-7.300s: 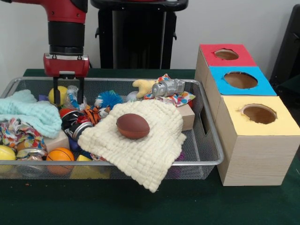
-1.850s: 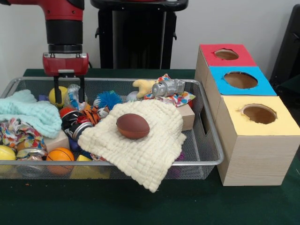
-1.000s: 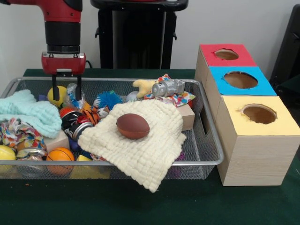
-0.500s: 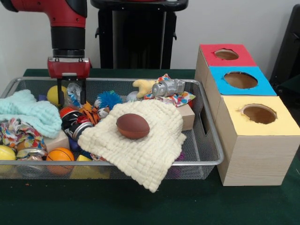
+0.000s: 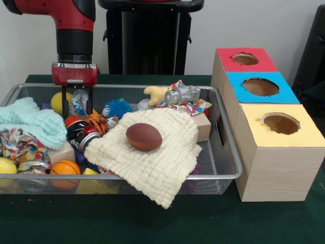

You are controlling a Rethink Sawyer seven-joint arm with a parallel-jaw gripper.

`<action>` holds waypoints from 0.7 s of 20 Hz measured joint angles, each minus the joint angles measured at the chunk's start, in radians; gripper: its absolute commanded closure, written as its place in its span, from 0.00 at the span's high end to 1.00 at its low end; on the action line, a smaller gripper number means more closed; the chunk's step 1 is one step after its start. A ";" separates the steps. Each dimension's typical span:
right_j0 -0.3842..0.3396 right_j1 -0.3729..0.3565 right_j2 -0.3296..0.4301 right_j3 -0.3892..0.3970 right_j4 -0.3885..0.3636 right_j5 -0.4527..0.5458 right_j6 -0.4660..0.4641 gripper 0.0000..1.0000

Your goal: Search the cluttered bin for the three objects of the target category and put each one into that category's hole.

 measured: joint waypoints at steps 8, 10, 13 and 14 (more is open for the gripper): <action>0.000 0.009 0.001 -0.008 0.000 0.000 0.000 0.00; 0.000 0.009 0.001 -0.012 0.000 0.003 0.000 0.00; 0.001 0.009 0.001 -0.013 0.000 0.006 0.000 0.00; 0.001 0.009 0.001 -0.013 0.000 0.006 0.000 0.00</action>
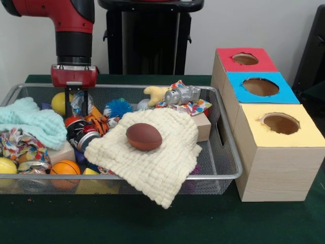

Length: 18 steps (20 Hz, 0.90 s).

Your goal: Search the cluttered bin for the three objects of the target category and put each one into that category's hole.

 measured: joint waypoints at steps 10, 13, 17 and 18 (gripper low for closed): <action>0.023 -0.026 0.005 0.001 0.016 0.074 0.000 0.00; 0.034 -0.048 0.024 0.001 0.034 0.158 0.000 0.00; 0.043 -0.072 0.046 0.003 0.051 0.232 0.000 0.00; 0.046 -0.081 0.054 0.004 0.056 0.253 0.000 0.00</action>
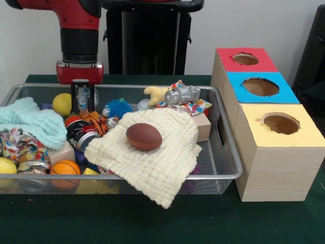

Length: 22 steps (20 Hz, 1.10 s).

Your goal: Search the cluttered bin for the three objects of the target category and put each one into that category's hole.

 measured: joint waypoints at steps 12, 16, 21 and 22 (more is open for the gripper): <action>0.025 -0.089 0.079 0.010 0.029 0.044 0.000 0.00; 0.031 -0.120 0.105 0.013 0.040 0.044 0.000 0.00; 0.049 -0.159 0.129 0.017 0.066 0.044 0.000 0.00; 0.054 -0.165 0.134 0.017 0.072 0.044 0.000 0.00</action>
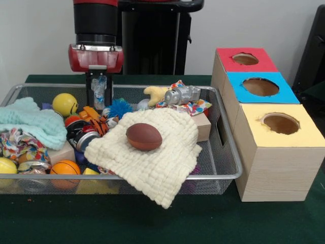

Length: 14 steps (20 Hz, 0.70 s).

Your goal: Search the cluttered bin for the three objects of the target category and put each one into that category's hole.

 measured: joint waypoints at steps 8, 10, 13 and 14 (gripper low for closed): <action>0.050 -0.025 0.013 0.001 0.050 0.000 0.000 0.00; 0.067 -0.027 0.013 0.002 0.062 0.000 0.000 0.00; 0.107 -0.033 0.012 0.007 0.093 0.000 0.000 0.00; 0.136 -0.037 0.011 0.012 0.115 0.000 0.000 0.00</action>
